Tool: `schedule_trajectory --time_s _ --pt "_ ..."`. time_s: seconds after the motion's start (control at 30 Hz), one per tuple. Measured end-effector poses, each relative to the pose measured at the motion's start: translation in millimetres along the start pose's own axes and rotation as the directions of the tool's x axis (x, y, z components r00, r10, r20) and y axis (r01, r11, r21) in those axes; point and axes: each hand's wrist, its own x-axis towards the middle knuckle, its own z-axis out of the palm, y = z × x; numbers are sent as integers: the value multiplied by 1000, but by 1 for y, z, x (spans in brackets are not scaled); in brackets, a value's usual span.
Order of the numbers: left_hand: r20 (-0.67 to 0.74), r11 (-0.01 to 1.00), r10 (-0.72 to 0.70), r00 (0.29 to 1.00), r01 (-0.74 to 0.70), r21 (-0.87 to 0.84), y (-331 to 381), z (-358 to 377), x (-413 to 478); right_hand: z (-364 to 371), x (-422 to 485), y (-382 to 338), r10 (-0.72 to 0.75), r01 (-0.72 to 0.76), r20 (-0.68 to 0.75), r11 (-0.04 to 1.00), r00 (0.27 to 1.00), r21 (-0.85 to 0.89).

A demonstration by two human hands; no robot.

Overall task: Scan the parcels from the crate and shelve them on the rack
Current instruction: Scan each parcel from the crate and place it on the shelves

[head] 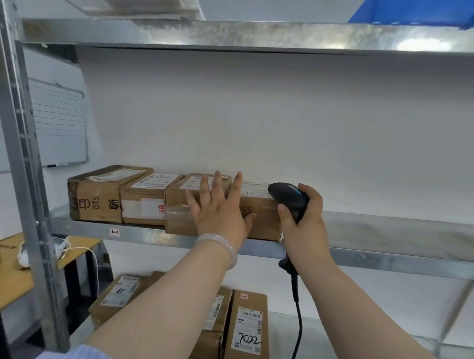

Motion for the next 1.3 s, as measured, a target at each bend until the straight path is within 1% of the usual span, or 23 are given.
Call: schedule_trajectory --time_s 0.07,0.13,0.2,0.3,0.4,0.47,0.57,0.67,0.8,0.9,0.97,1.03,1.17,1.3 --pt "-22 1000 5 1000 -5 -10 -4 0 -5 -1 -11 -5 -58 59 -25 997 998 57" --pt "-64 998 17 998 -21 -61 -13 -2 -16 0 -27 -8 -106 110 -42 986 993 125" --pt "-114 994 28 993 -40 -103 -29 -3 -34 7 -47 -8 -137 138 -22 974 990 181" --pt "-135 995 -11 991 -2 -98 -65 -3 -72 30 -82 1 -126 103 93 970 988 219" --pt "-48 989 -147 988 146 -26 -115 -2 -113 66 -121 10 -99 42 272 978 957 205" --pt "20 968 -250 968 250 26 -152 -5 -141 92 -147 15 -84 -4 368 973 926 230" --pt "55 925 -378 924 374 73 -205 -17 -183 130 -186 16 -72 -77 523 963 849 257" --pt "79 880 -467 880 454 140 -250 -32 -224 164 -230 12 -64 -128 648 961 759 244" --pt "136 807 -585 799 558 192 -305 -48 -279 208 -286 2 -55 -168 771 964 635 206" --pt "156 755 -654 741 623 204 -344 -58 -316 240 -320 -9 -41 -186 826 967 562 175" --pt "180 725 -688 703 656 210 -371 -65 -335 262 -340 -18 -35 -193 851 968 525 159" --pt "218 692 -721 657 700 178 -401 -72 -350 285 -360 -27 -23 -202 869 969 494 140" --pt "257 613 -782 568 776 149 -462 -83 -378 334 -395 -46 3 -182 900 979 436 86" --pt "269 516 -843 466 843 154 -526 -91 -400 387 -422 -63 20 -161 905 985 425 54"
